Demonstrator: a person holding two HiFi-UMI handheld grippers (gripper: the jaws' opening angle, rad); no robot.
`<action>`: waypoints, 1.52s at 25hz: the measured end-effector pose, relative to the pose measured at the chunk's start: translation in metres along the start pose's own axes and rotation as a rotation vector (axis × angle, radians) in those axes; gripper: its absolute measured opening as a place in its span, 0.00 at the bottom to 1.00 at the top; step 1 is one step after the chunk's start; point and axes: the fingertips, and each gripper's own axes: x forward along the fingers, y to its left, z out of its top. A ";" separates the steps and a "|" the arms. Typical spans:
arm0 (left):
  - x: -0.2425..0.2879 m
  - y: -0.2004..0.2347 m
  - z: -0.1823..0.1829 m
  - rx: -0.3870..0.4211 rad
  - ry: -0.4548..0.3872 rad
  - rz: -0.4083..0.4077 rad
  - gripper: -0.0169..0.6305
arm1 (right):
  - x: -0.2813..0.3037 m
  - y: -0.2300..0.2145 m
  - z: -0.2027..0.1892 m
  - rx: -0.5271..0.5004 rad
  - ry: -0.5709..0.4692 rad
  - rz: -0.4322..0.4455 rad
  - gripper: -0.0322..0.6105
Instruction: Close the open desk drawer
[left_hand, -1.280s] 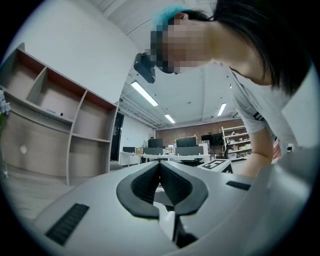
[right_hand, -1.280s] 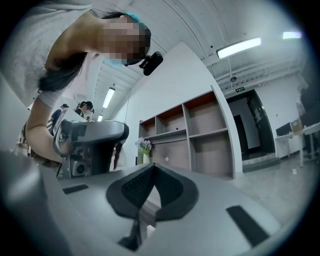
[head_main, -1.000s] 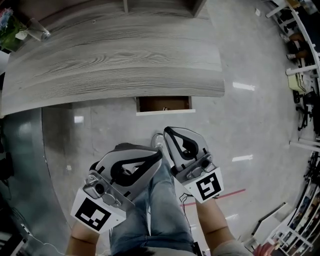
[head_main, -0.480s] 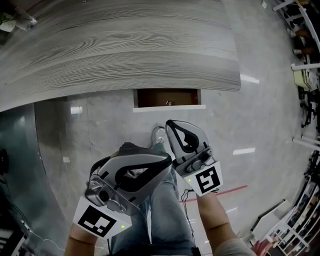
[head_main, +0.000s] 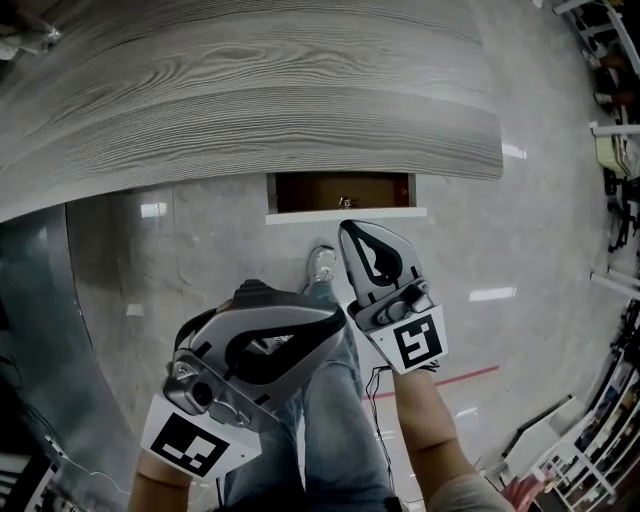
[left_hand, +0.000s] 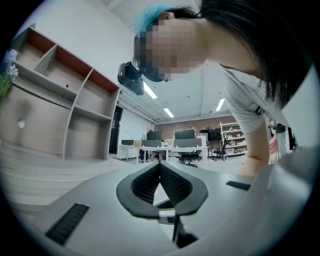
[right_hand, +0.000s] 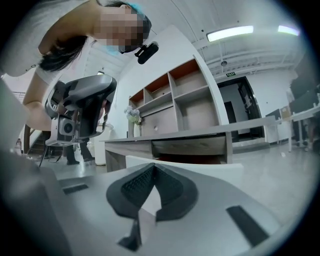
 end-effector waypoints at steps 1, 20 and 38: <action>0.002 0.003 -0.002 0.000 0.002 -0.001 0.04 | 0.003 -0.002 -0.001 0.000 0.001 0.001 0.06; 0.004 0.010 0.003 0.017 -0.004 0.023 0.04 | 0.026 -0.017 0.007 0.037 -0.001 -0.048 0.06; -0.020 -0.009 0.019 0.050 -0.011 0.039 0.04 | 0.026 -0.018 0.030 0.057 -0.067 -0.111 0.06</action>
